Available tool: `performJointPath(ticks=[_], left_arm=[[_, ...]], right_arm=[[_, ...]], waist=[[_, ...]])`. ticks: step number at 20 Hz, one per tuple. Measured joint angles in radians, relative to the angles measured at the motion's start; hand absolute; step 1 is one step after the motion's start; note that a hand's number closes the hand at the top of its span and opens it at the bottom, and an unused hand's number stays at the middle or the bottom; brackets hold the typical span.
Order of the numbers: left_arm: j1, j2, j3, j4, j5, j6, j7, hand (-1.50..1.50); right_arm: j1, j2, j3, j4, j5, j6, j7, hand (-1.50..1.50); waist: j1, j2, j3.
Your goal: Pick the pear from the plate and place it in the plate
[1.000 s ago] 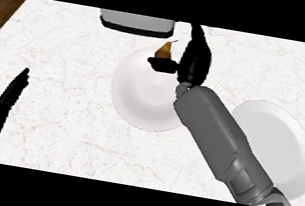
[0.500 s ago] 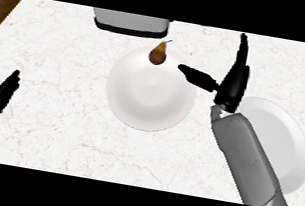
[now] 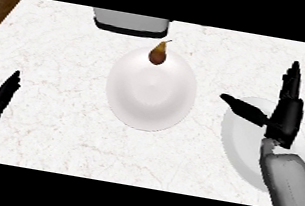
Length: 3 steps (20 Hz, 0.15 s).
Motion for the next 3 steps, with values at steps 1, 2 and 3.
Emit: performJointPath(ticks=[1,2,3], left_arm=[[0.0,-0.007,-0.002,0.001,-0.004,0.005,0.0,0.0],[-0.01,-0.012,-0.005,0.005,-0.008,0.005,0.002,0.0],[-0.023,-0.02,-0.008,0.021,-0.015,0.01,-0.004,0.0]], right_arm=[[0.038,-0.014,-0.014,-0.029,-0.014,0.02,-0.017,-1.5],[0.04,-0.027,-0.036,-0.019,-0.028,0.049,-0.031,-1.5],[0.056,-0.033,-0.052,-0.029,-0.036,0.067,-0.041,-1.5]], waist=[[-0.001,0.0,0.0],[0.0,0.0,0.0],[0.0,0.0,0.0]])
